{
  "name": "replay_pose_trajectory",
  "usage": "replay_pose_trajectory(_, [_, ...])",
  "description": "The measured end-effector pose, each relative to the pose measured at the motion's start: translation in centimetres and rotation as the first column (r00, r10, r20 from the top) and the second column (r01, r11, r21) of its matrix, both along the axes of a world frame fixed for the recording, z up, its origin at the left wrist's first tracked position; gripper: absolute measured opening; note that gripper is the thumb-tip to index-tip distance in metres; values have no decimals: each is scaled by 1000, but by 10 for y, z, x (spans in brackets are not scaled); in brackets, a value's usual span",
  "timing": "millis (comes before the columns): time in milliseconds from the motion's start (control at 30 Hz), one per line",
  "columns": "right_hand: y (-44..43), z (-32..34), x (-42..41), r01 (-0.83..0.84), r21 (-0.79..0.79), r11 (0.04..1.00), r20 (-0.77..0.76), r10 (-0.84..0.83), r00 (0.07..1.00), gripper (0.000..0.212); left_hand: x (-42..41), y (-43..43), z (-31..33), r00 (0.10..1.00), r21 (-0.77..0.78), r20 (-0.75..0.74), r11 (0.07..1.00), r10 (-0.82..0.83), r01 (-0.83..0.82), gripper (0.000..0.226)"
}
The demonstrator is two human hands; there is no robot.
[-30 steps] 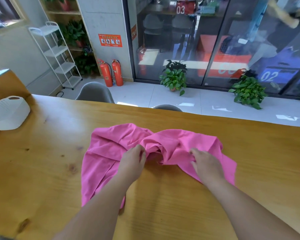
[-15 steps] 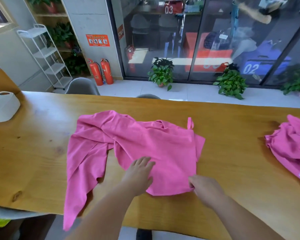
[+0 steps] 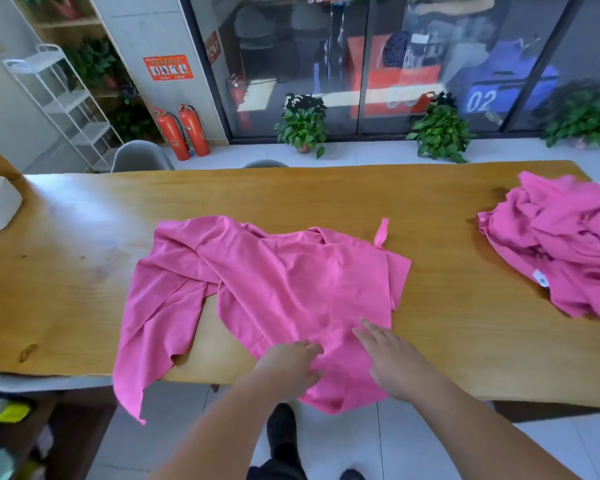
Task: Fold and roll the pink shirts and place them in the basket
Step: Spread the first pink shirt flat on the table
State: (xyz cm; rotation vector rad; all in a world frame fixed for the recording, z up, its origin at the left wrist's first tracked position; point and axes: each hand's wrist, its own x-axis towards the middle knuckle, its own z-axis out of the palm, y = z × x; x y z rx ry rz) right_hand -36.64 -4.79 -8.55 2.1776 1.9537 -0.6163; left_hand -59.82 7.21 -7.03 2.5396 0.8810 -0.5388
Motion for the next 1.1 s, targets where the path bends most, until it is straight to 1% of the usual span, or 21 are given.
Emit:
replay_pose_trajectory(67, [-4, -3, -2, -23, -44, 999, -3, 23, 1000, 79, 3, -9, -2, 999, 15, -26, 1000, -21, 21, 52])
replay_pose_trajectory(200, [-7, -6, 5, -46, -10, 999, 26, 46, 999, 67, 9, -8, 0, 997, 20, -42, 998, 58, -57, 50])
replay_pose_trajectory(267, [-1, -5, 10, -44, 6, 999, 19, 44, 999, 61, 13, 2, 3, 999, 62, -2, 997, 37, -36, 49])
replay_pose_trajectory(333, [9, -3, 14, 1, 50, 999, -4, -1, 1000, 56, 17, 17, 6, 999, 136, 50, 990, 17, -24, 51])
replay_pose_trajectory(433, [33, 3, 23, 145, 116, 983, -47, -140, 989, 62, 31, 47, 10, 994, 222, 106, 974, 28, -52, 58])
replay_pose_trajectory(533, [64, 4, 43, 299, 111, 948, -96, -289, 953, 73, 50, 83, 14, 993, 267, 116, 963, 15, -46, 66])
replay_pose_trajectory(600, [86, 1, 62, 365, 94, 926, -114, -354, 928, 79, 64, 109, 16, 993, 271, 114, 962, 8, -39, 71])
replay_pose_trajectory(733, [127, -4, 94, 432, 41, 901, -95, -427, 899, 84, 93, 161, 12, 995, 253, 104, 967, 7, -34, 78])
replay_pose_trajectory(900, [171, -22, 130, 513, 10, 859, -87, -510, 856, 84, 118, 223, -7, 996, 188, 83, 982, -20, 4, 78])
replay_pose_trajectory(1000, [200, -25, 150, 538, 0, 843, -89, -536, 840, 81, 125, 258, -21, 995, 184, 89, 983, -38, 21, 73])
replay_pose_trajectory(1100, [231, -26, 171, 547, -6, 837, -88, -545, 833, 80, 128, 285, -35, 991, 191, 127, 982, -36, 11, 85])
